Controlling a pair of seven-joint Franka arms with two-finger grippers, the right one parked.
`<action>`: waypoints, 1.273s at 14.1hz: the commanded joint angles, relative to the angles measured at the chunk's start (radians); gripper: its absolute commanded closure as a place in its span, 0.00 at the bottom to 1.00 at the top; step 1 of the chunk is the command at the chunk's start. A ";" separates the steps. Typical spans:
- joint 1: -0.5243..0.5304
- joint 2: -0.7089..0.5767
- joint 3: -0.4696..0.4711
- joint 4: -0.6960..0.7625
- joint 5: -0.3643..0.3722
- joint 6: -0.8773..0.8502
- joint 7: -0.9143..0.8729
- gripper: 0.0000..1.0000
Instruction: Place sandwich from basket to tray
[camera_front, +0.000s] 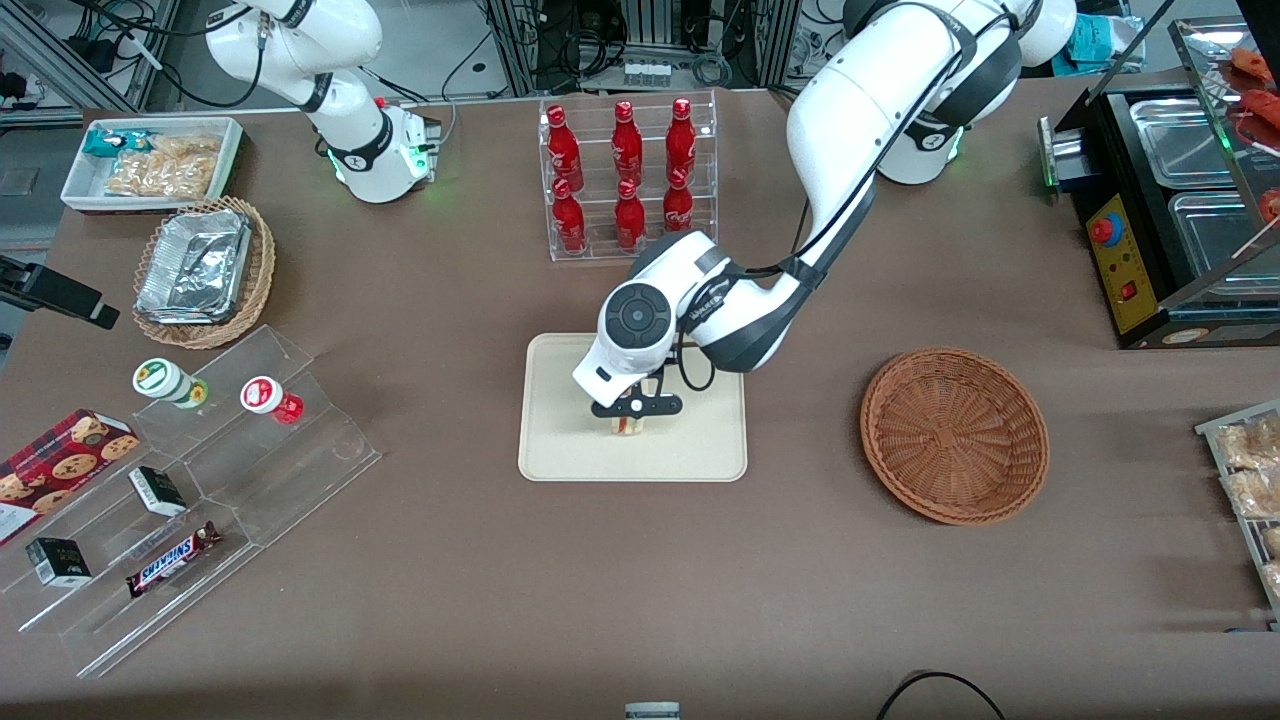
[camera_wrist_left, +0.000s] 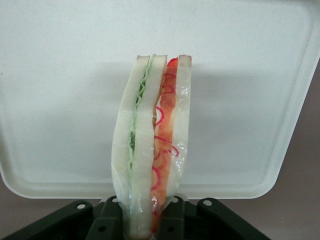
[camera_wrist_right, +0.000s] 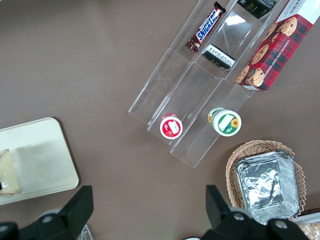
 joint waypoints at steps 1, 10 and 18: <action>-0.016 0.015 0.015 0.037 0.005 0.003 -0.013 0.76; 0.010 -0.083 0.057 0.032 0.063 -0.047 -0.019 0.00; 0.333 -0.388 0.052 0.020 0.051 -0.558 0.221 0.00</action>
